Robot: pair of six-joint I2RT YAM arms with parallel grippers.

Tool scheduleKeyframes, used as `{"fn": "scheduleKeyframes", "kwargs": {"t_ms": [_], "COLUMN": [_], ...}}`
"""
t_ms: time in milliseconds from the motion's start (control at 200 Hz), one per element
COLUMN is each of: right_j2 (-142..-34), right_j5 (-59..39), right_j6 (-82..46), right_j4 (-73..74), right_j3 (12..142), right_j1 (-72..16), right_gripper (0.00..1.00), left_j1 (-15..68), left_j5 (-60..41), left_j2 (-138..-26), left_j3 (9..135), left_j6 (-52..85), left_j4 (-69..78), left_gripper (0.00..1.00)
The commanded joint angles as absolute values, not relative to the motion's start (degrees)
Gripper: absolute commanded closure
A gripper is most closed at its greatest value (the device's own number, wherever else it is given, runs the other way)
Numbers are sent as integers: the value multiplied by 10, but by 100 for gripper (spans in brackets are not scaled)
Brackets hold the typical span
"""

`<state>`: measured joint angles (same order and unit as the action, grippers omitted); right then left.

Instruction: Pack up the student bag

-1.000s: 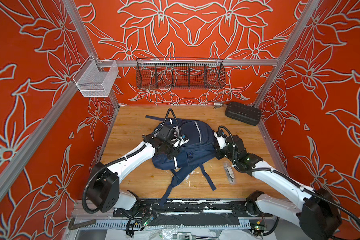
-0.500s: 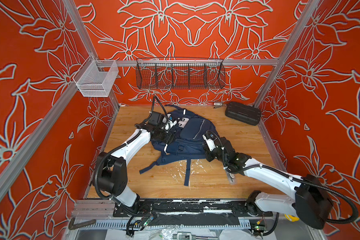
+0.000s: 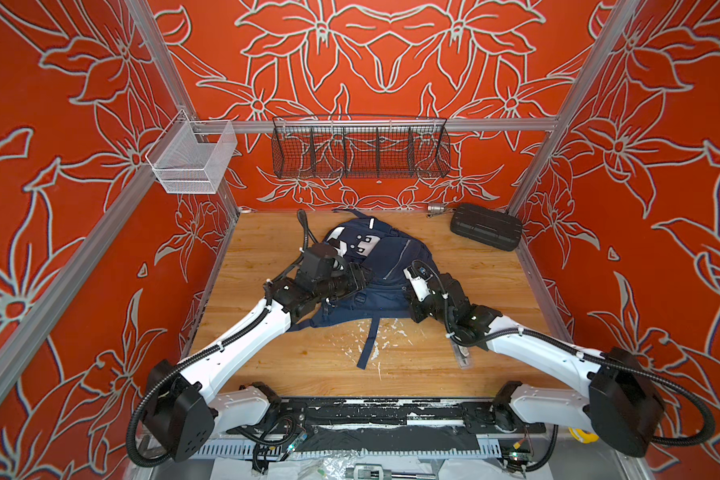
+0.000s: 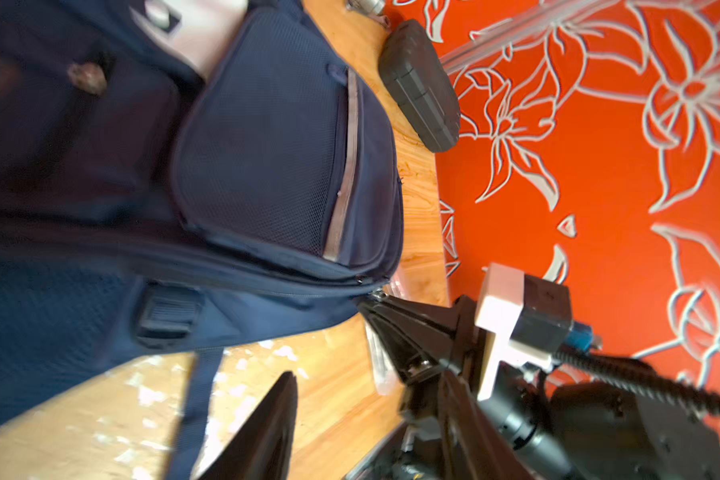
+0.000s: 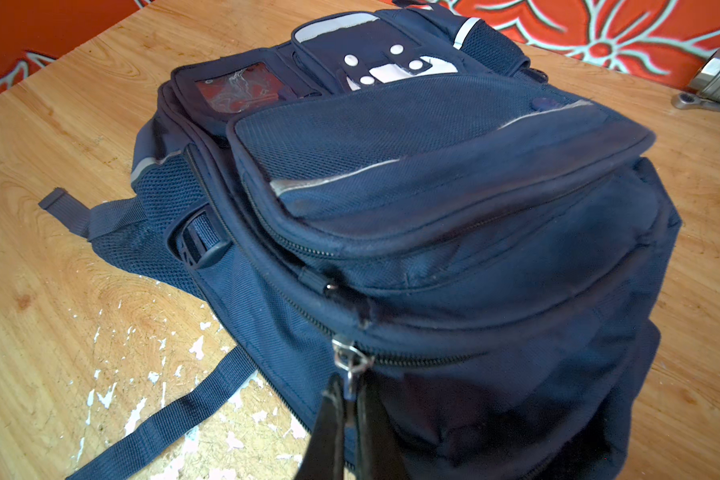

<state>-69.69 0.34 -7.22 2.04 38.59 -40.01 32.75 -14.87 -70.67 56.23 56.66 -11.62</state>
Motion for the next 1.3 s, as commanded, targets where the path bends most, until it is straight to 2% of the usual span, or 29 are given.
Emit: {"fn": "scheduleKeyframes", "kwargs": {"t_ms": [0,265,495,565,656,866,906,1016,1076,1201,1296], "right_j2": [-682,-665,-672,-675,-678,-688,-691,-690,-683,-658,-635], "right_j5": [-15,-29,-42,-46,-49,-51,-54,-38,-25,-16,-29], "right_j6": [-78,-81,-75,-75,-74,-75,-74,-81,-86,-113,-136], "right_j4": [60,64,56,54,52,45,42,35,33,16,5], "right_j3": [383,363,368,372,376,386,389,392,388,377,365], "right_j1": [-403,-403,-403,-403,-403,-403,-403,-403,-401,-377,-330], "right_gripper": [100,100,100,100,100,100,100,100,100,100,100], "left_j1": [368,442,450,451,451,454,453,445,434,409,369], "left_j5": [-46,97,117,110,109,98,104,86,60,15,-71], "left_j2": [-739,-799,-853,-871,-890,-906,-909,-918,-915,-883,-860], "left_j3": [543,530,526,529,537,570,564,554,557,543,532], "left_j6": [790,898,945,951,956,955,965,975,963,924,869], "left_j4": [-54,23,66,76,73,28,32,49,38,6,-6], "left_gripper": [46,55,58,57,48,46,52,85,100,100,100]}}
